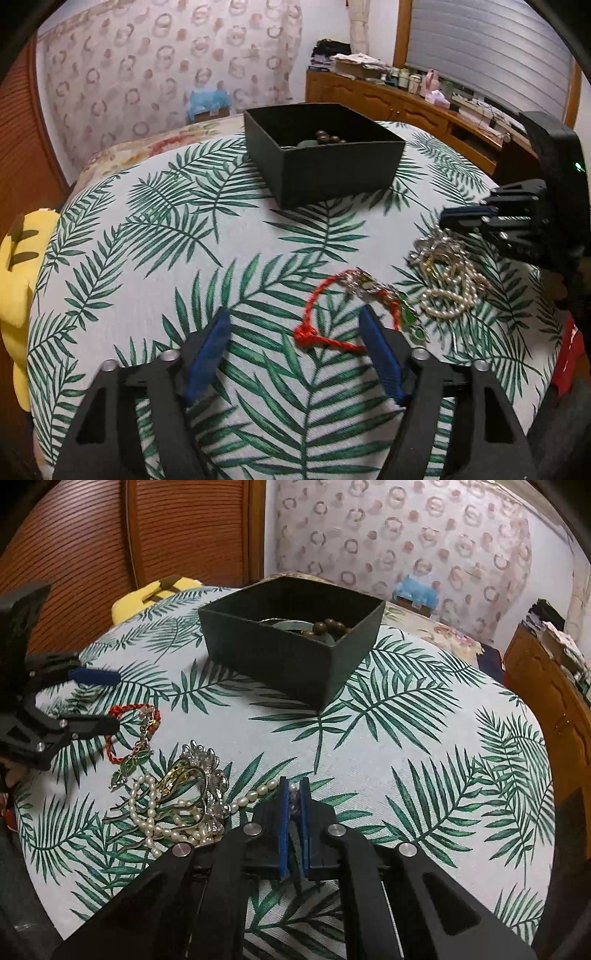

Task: Organize jewelry
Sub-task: 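Grasp the red string bracelet with the left tool while the right tool grasps a pearl strand, then carry the red bracelet toward the black box with the left tool while the right tool lifts the pearl strand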

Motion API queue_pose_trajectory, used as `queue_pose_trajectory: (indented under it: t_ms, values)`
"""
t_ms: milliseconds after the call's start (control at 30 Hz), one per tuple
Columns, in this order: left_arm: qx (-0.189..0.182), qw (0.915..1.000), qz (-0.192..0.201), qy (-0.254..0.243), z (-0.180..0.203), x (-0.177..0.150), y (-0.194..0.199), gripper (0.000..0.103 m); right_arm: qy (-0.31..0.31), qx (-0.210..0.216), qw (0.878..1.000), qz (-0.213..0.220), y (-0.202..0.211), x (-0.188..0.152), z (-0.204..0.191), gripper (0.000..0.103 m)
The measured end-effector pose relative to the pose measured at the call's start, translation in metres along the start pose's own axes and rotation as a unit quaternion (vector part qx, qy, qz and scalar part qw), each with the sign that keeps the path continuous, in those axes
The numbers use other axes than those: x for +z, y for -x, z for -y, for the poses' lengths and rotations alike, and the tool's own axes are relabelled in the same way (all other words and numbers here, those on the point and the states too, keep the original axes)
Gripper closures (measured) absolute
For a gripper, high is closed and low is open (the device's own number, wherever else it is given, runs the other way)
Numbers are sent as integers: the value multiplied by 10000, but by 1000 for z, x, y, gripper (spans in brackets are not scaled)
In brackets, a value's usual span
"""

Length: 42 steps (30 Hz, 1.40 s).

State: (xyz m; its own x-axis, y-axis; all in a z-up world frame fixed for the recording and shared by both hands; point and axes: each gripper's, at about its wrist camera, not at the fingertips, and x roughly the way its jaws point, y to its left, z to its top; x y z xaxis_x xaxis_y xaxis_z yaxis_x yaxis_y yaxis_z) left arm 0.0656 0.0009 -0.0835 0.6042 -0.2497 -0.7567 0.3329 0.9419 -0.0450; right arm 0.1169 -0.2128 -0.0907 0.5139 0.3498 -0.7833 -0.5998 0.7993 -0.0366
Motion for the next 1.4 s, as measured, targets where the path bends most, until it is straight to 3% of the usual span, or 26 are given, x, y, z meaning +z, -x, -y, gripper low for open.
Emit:
queue_pose_trajectory:
  t_ms: [233, 467, 633, 1000, 1400]
  values:
    - [46, 10000, 2, 5, 3, -1, -1, 60, -71, 11, 9999, 77, 0, -1, 1, 97]
    - [54, 10000, -9, 18, 3, 1, -2, 96, -119, 39, 9999, 77, 0, -2, 4, 97]
    - [115, 9999, 59, 20, 5, 3, 0, 97, -137, 60, 9999, 75, 0, -2, 3, 97]
    - [140, 9963, 840, 129, 10, 27, 48, 97, -56, 73, 9999, 97, 2, -1, 0, 98]
    - [137, 9940, 1075, 127, 11, 36, 59, 97, 65, -276, 9941, 1049, 74, 42, 6, 98]
